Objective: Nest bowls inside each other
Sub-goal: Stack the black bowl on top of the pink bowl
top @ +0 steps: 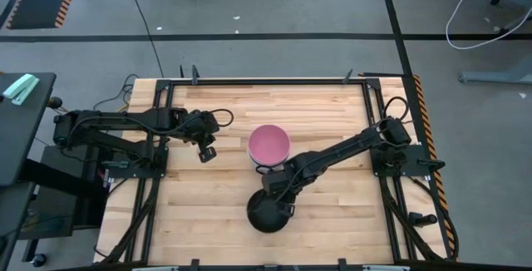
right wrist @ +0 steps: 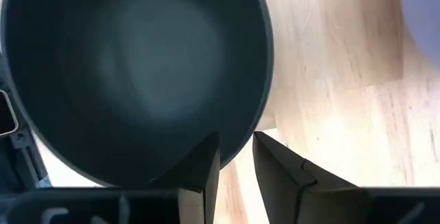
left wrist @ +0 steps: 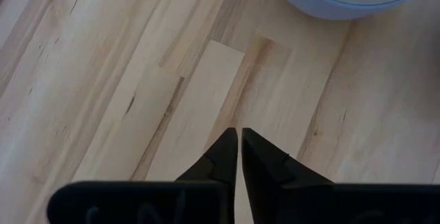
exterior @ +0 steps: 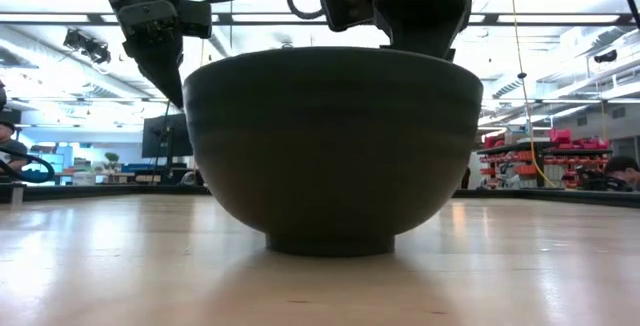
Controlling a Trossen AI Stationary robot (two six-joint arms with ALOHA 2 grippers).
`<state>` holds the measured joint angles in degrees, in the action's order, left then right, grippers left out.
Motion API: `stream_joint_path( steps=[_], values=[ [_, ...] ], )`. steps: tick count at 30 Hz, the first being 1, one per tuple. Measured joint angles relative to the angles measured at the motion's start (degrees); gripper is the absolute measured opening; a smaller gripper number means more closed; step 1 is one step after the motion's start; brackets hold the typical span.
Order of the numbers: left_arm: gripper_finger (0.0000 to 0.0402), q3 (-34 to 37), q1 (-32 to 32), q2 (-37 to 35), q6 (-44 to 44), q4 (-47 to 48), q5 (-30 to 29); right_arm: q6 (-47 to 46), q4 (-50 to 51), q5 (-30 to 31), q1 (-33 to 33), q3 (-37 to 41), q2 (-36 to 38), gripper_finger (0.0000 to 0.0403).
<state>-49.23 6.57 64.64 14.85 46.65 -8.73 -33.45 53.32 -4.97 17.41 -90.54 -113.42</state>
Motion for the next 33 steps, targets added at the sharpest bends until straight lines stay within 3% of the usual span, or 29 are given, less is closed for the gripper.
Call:
stream_joint_path(
  steps=[18,23,28,33],
  values=[
    [0.0031,0.0,0.0,-0.02,0.0,0.02,0.0,-0.67,-4.21,-0.62,0.24,5.58,-0.47,0.0093],
    [0.0023,0.0,0.0,-0.02,0.0,0.02,0.0,-0.92,-4.42,-0.63,0.24,5.6,-0.47,0.0068],
    [0.0029,0.0,0.0,-0.02,0.0,0.02,0.0,-0.51,-4.57,-1.0,0.2,5.57,-0.38,0.0015],
    [0.0036,0.0,0.0,-0.02,0.0,0.02,0.0,0.73,-4.54,-0.4,0.25,5.53,-0.33,0.0017]
  ],
)
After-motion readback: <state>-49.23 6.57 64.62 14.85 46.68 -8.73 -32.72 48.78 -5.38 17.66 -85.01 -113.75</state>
